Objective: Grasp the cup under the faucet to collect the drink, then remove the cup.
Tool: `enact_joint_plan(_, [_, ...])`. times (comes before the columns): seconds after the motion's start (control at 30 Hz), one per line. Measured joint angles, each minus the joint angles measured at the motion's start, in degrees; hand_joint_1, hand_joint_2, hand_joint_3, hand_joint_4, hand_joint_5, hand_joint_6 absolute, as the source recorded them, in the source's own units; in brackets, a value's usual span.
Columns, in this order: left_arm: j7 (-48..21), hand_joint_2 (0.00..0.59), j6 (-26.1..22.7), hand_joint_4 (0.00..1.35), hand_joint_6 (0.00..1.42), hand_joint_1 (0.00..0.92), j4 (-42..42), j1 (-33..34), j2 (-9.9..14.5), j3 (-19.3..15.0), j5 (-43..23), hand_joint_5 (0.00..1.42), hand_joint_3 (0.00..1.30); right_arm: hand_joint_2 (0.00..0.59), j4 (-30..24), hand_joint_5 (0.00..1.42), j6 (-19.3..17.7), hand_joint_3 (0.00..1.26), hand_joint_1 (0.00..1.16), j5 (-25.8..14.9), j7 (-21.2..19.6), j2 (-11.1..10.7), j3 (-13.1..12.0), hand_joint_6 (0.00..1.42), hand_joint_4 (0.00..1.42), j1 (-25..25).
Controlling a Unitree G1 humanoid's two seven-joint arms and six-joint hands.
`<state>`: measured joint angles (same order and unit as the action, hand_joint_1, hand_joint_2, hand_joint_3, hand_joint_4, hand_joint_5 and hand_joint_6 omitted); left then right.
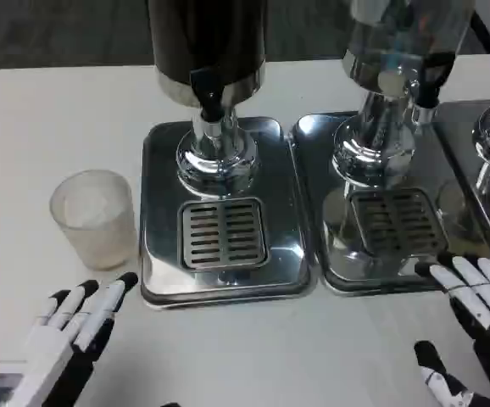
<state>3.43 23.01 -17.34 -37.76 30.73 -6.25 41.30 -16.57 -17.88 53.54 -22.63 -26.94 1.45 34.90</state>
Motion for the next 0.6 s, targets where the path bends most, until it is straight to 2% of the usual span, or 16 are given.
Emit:
enact_joint_plan(0.33, [-0.12,0.058,0.00,0.00,0.00,0.000,0.00,-0.10,0.04,-0.01,-0.03,0.00,0.00,0.443,-0.68,0.09,-0.69,0.18,0.43,-0.05,0.01,0.04,0.62,0.13,0.10,0.56])
enact_joint_plan(0.6, [-0.49,0.058,0.10,0.00,0.00,0.000,0.00,-0.10,0.07,-0.04,-0.03,0.00,0.00,0.443,-1.32,0.10,-0.69,0.19,0.43,-0.30,0.02,0.88,0.98,0.13,0.11,0.85])
